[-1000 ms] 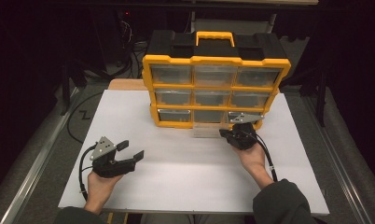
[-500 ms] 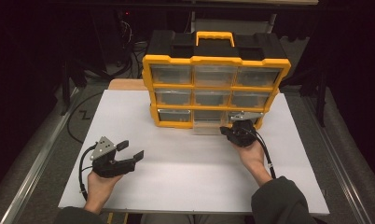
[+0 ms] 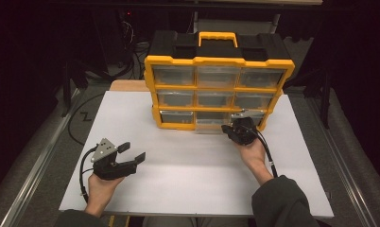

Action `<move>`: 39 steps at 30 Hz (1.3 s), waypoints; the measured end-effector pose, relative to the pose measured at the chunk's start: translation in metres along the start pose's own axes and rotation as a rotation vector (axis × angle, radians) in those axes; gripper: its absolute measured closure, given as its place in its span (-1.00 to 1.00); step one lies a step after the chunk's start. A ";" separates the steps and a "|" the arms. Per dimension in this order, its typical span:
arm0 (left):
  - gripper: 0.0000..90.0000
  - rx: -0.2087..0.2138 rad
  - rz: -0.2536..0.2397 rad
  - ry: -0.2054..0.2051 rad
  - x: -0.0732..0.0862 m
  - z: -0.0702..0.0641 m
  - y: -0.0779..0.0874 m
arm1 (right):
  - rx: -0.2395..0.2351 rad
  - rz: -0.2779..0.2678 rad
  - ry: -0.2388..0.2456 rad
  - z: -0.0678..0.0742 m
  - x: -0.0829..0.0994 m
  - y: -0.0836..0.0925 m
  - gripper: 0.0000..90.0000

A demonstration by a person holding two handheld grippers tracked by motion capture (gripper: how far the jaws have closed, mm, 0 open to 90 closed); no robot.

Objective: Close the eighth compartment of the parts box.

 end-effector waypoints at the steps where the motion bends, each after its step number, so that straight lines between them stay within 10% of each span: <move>1: -0.39 0.000 0.000 0.001 0.000 0.000 0.000 | -0.001 0.000 0.001 0.000 0.000 -0.001 1.00; 39: -0.40 0.012 0.001 0.007 0.000 0.000 -0.001 | 0.068 -0.013 -0.034 -0.015 -0.013 -0.018 1.00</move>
Point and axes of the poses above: each handheld gripper's, and its own axes: y roughly backward along the jaws, x roughly out of its underside, z roughly to its left, the point moved 1 cm from there along -y, roughly forward along the jaws, and after that the axes turned 11 degrees about -z, right-handed, at the moved point
